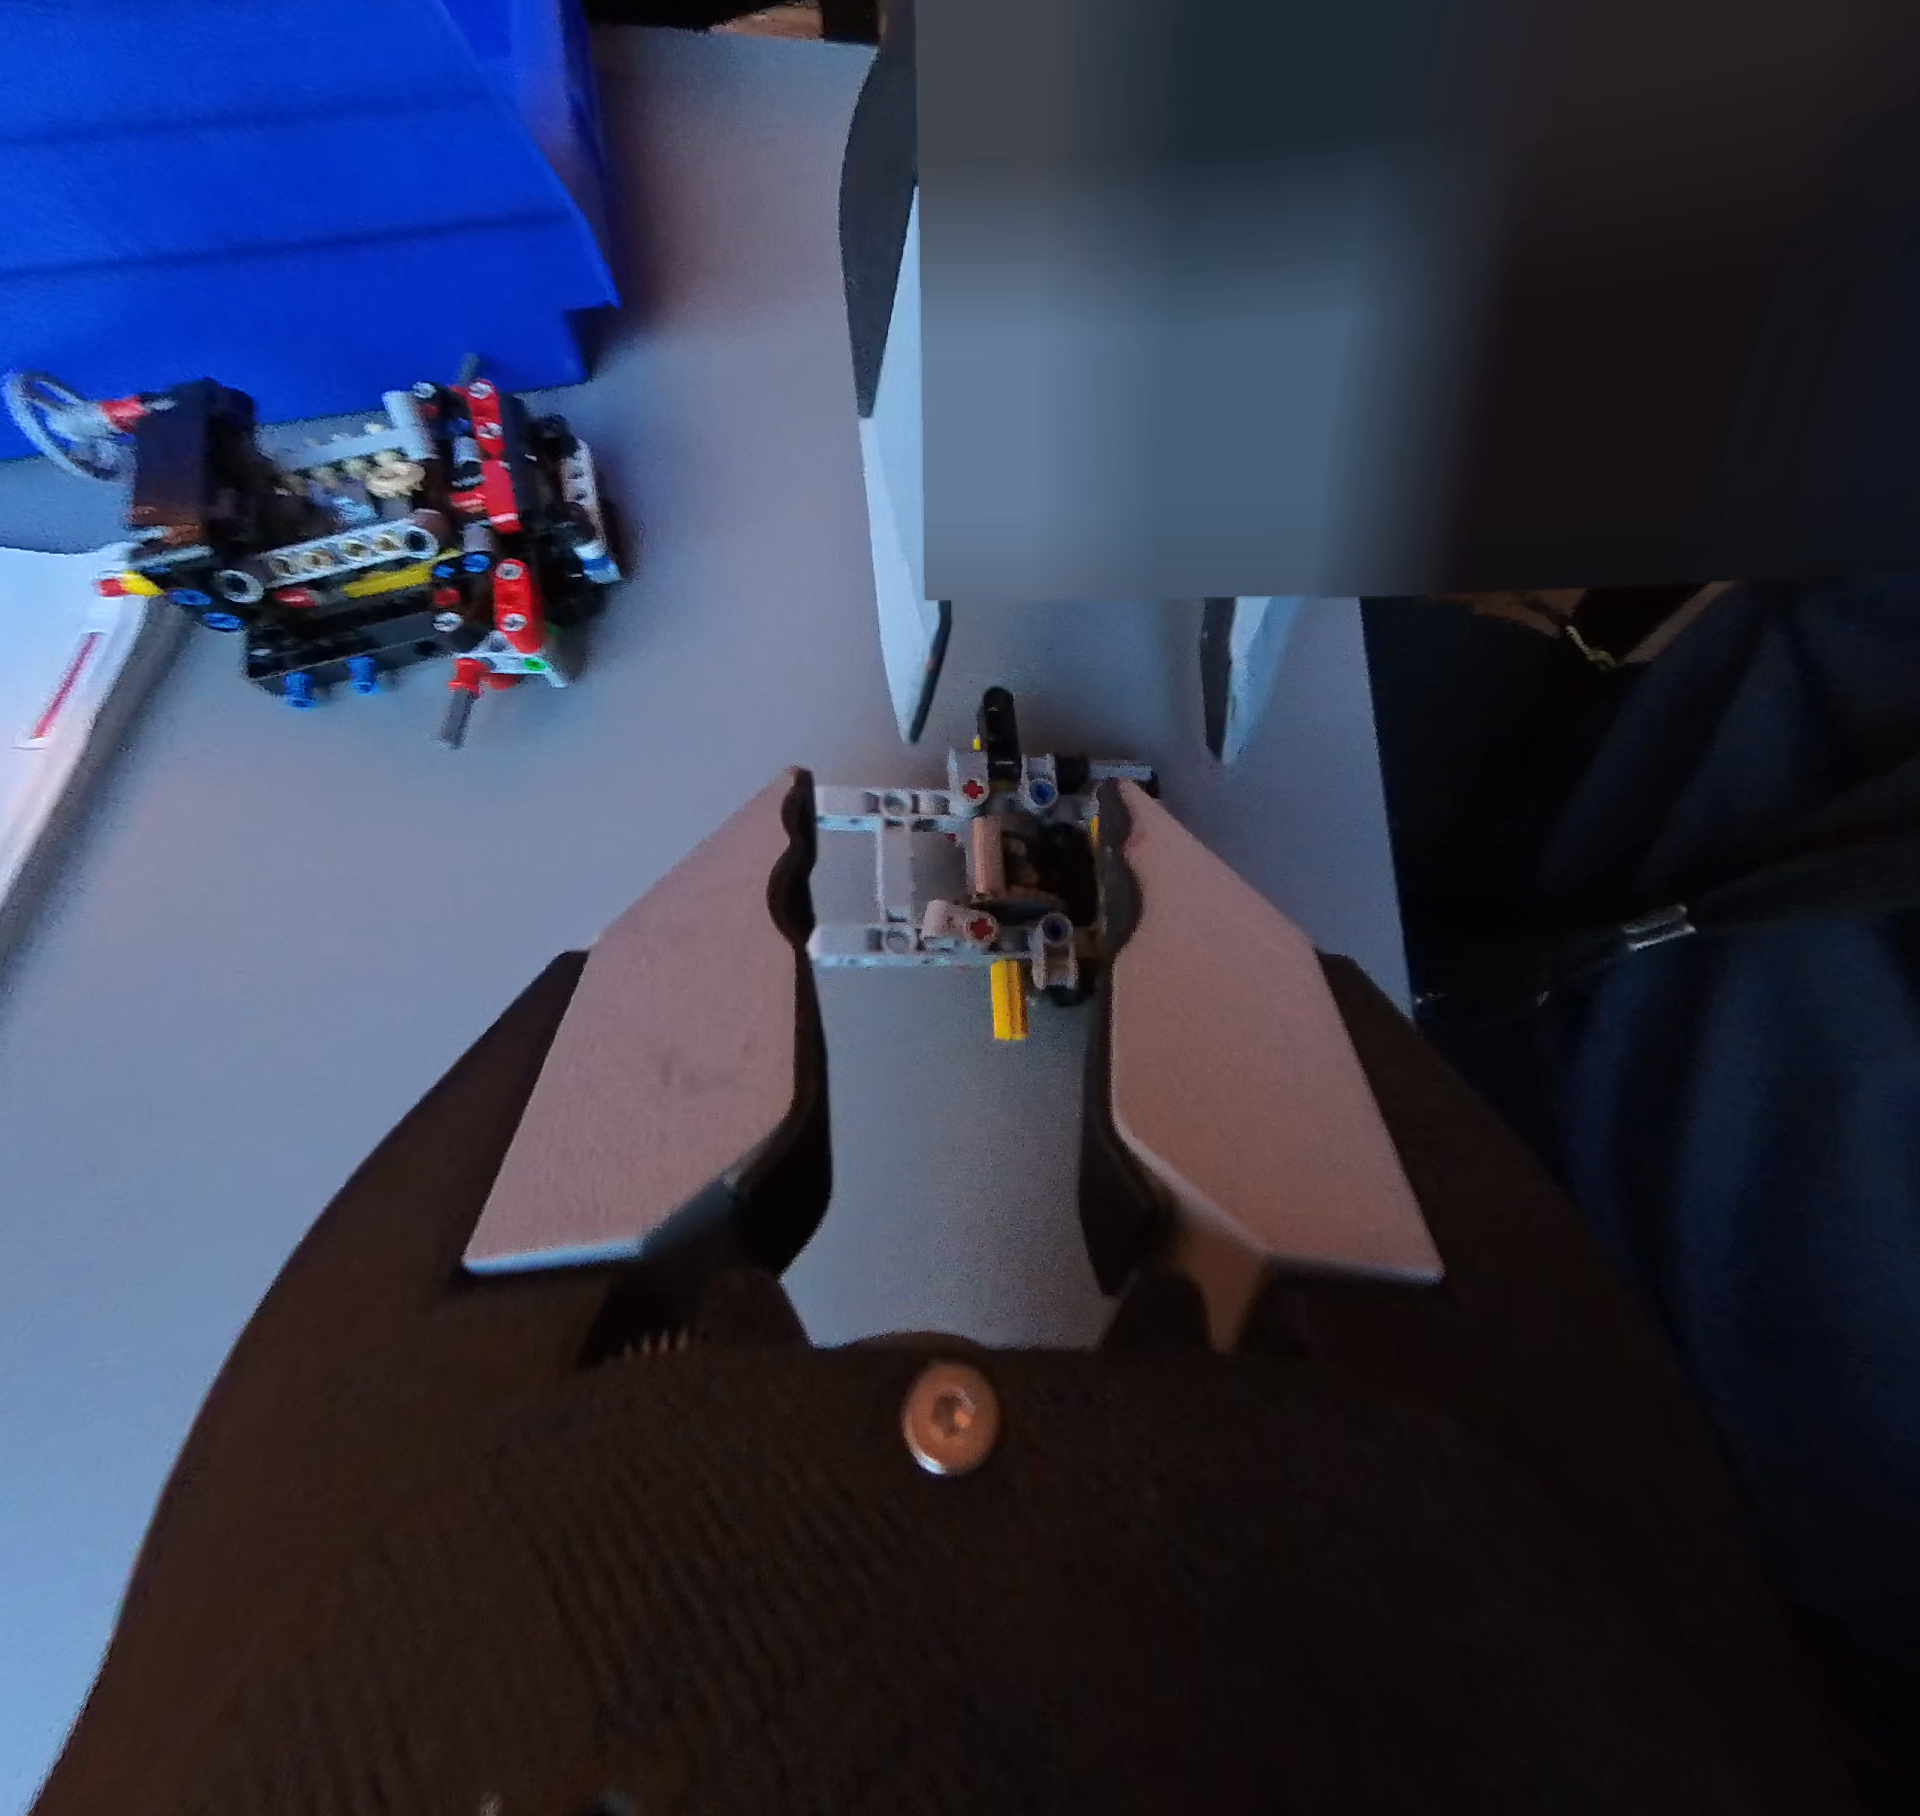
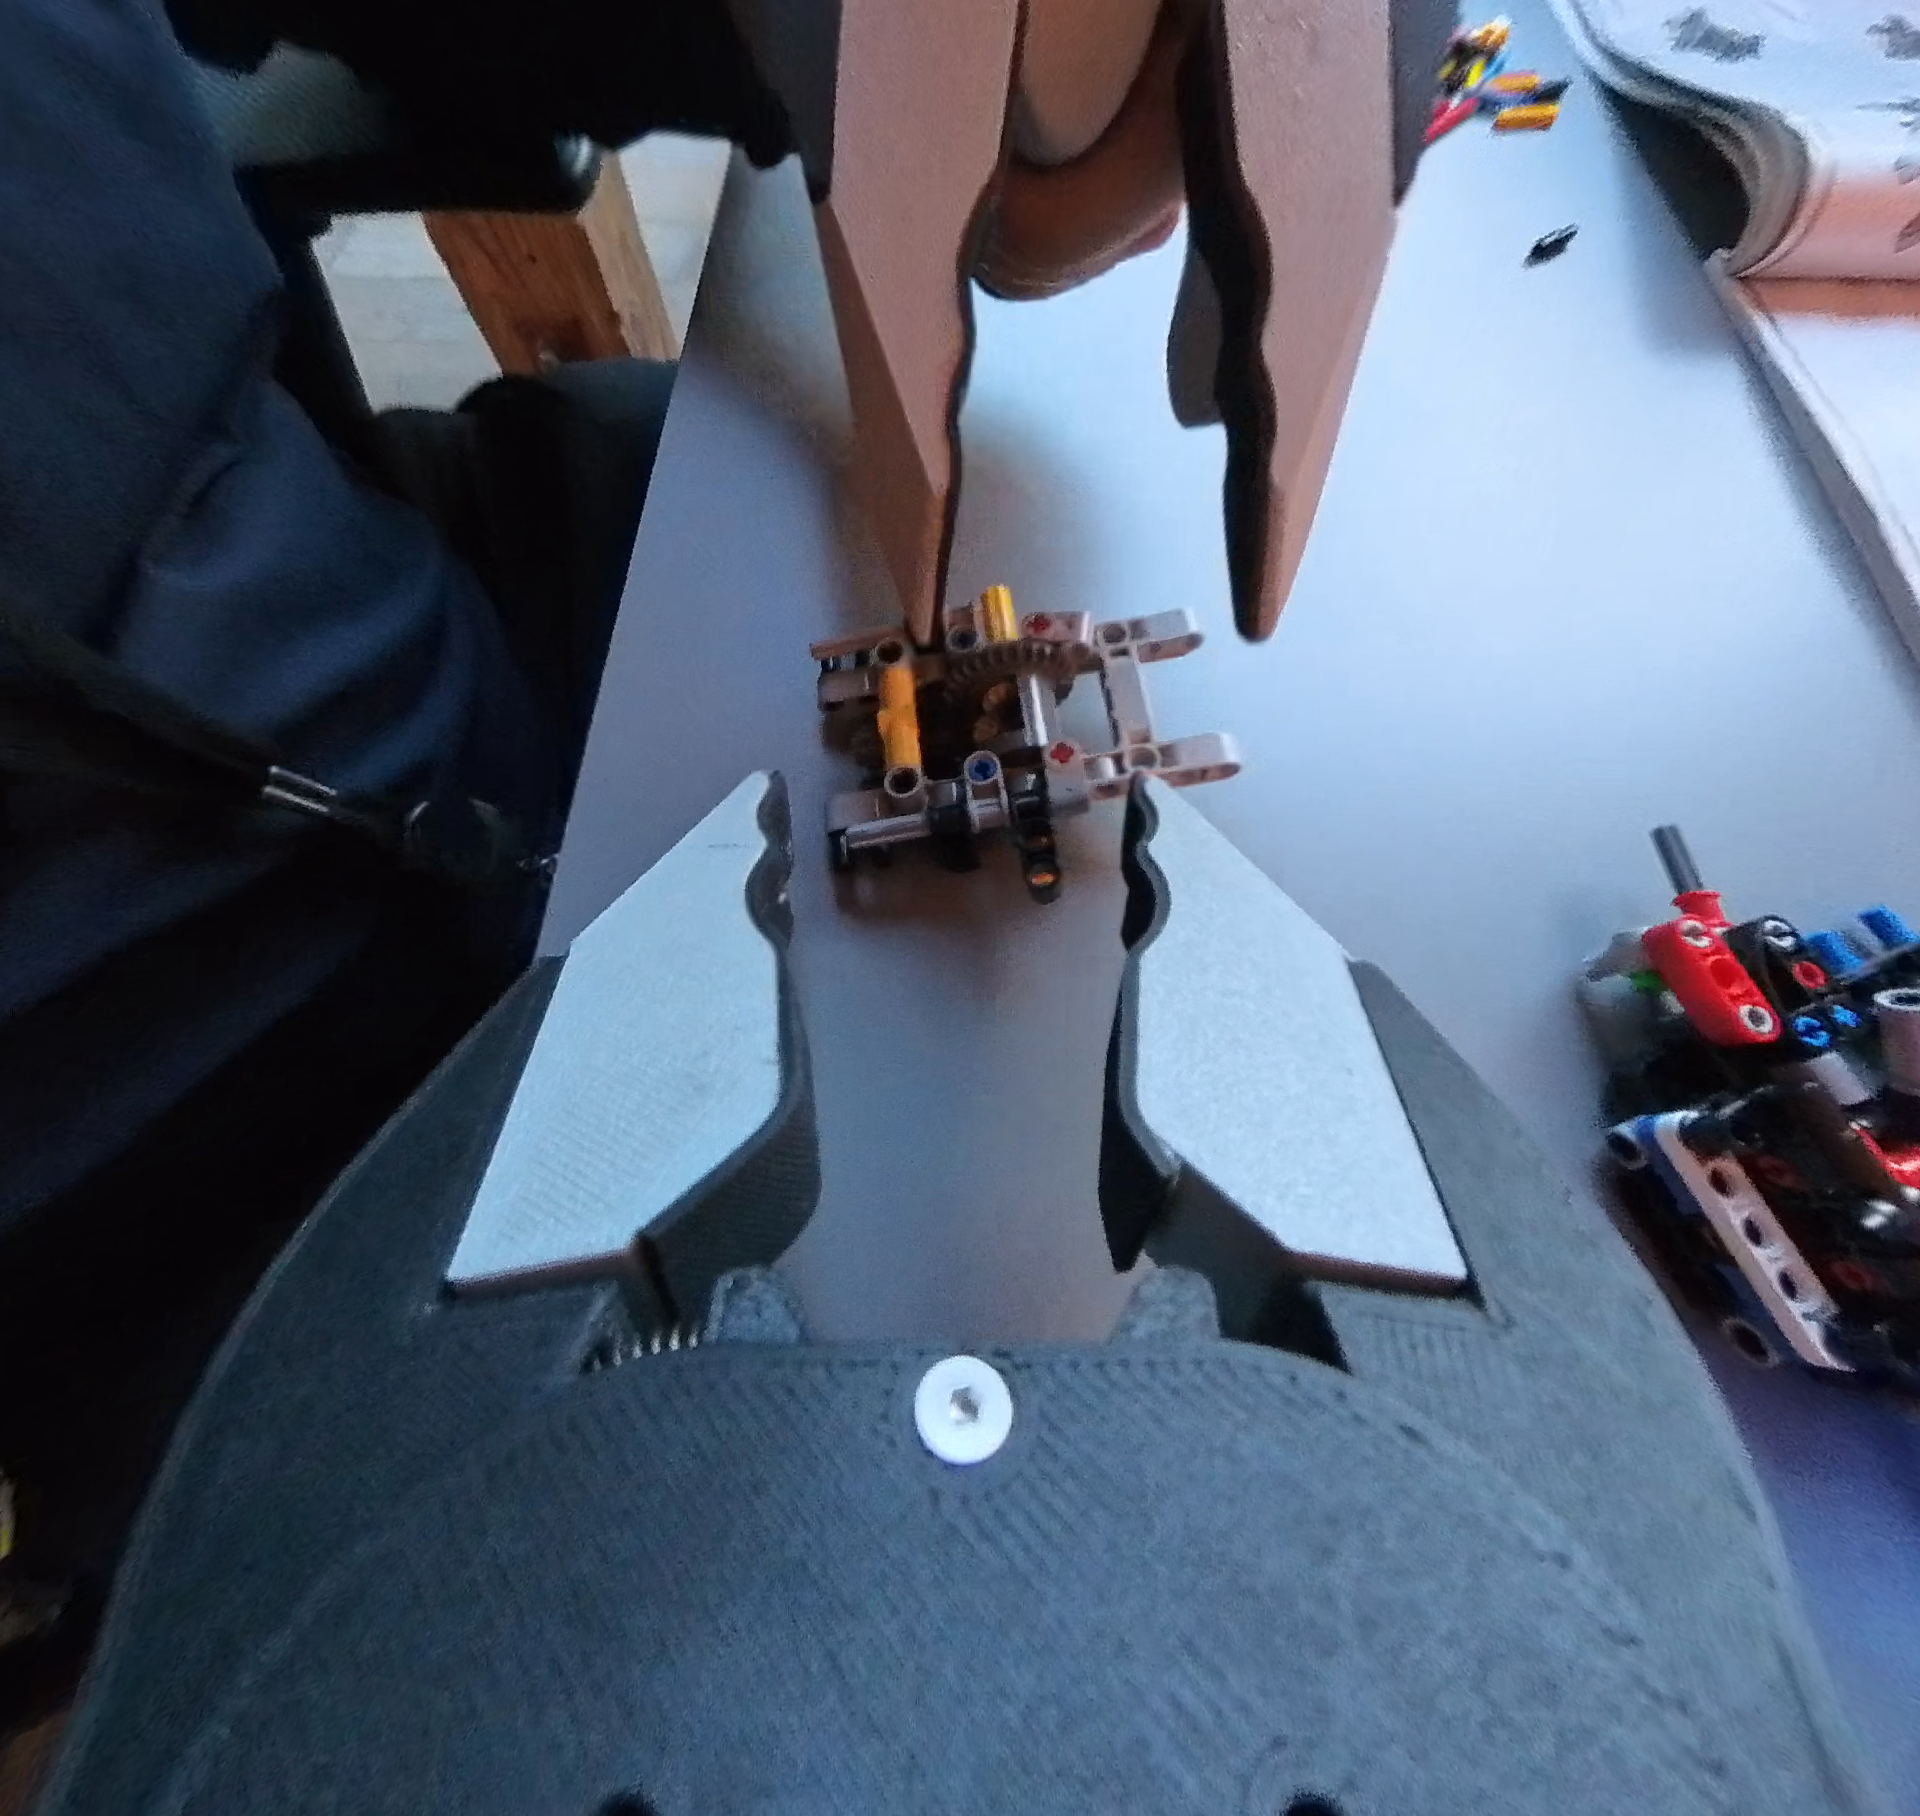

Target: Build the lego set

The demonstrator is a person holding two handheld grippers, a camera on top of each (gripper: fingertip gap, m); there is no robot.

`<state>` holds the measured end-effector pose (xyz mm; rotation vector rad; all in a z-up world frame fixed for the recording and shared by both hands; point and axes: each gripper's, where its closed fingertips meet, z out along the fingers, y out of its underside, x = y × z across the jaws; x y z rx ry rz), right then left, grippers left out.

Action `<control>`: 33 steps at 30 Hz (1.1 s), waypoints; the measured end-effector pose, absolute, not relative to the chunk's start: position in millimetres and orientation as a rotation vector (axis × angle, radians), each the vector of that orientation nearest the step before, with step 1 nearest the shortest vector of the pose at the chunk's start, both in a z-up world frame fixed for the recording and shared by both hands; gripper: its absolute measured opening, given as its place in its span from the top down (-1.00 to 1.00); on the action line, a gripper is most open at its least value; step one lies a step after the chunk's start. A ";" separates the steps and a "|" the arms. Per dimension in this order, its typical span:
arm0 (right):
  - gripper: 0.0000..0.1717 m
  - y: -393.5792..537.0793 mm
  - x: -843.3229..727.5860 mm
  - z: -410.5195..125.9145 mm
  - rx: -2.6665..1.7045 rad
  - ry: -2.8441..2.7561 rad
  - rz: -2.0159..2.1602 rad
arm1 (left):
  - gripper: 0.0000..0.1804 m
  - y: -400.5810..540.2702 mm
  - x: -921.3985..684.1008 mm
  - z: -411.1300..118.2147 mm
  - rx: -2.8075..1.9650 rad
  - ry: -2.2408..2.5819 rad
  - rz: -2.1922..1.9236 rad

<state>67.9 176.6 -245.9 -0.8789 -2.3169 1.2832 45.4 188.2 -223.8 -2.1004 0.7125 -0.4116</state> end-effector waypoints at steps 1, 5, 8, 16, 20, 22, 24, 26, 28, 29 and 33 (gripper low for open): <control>0.27 178.2 67.1 -241.5 -0.886 -2.290 1.317 | 0.42 186.0 41.8 -218.2 -2.102 0.702 -0.391; 0.17 188.9 63.2 -231.0 -0.964 -2.207 1.415 | 0.44 170.3 22.8 -207.6 -2.137 0.616 -0.278; 0.17 196.9 61.6 -226.2 -0.952 -2.143 1.396 | 0.44 148.0 12.9 -212.1 -2.171 0.502 -0.252; 0.18 232.2 49.5 -216.4 -1.037 -1.918 1.263 | 0.41 62.5 -31.0 -270.3 -2.316 0.131 -0.148; 0.21 248.1 47.2 -211.8 -1.095 -1.816 1.215 | 0.41 31.6 -45.2 -268.4 -2.284 0.035 -0.093; 0.22 253.7 47.4 -211.5 -1.123 -1.783 1.186 | 0.42 23.7 -49.6 -268.1 -2.246 0.004 -0.085; 0.23 258.4 48.6 -210.6 -1.141 -1.749 1.154 | 0.42 21.4 -50.0 -261.5 -2.163 -0.025 -0.104; 0.23 260.3 50.8 -209.5 -1.150 -1.727 1.139 | 0.41 16.1 -54.3 -260.9 -2.156 -0.052 -0.088; 0.23 260.0 53.3 -208.3 -1.154 -1.713 1.134 | 0.36 11.8 -58.4 -260.7 -2.148 -0.073 -0.053; 0.23 259.1 54.6 -207.5 -1.150 -1.709 1.133 | 0.36 9.5 -59.5 -260.7 -2.143 -0.075 -0.035; 0.24 253.5 57.0 -208.0 -1.132 -1.723 1.130 | 0.36 2.0 -63.5 -261.0 -2.139 -0.077 0.038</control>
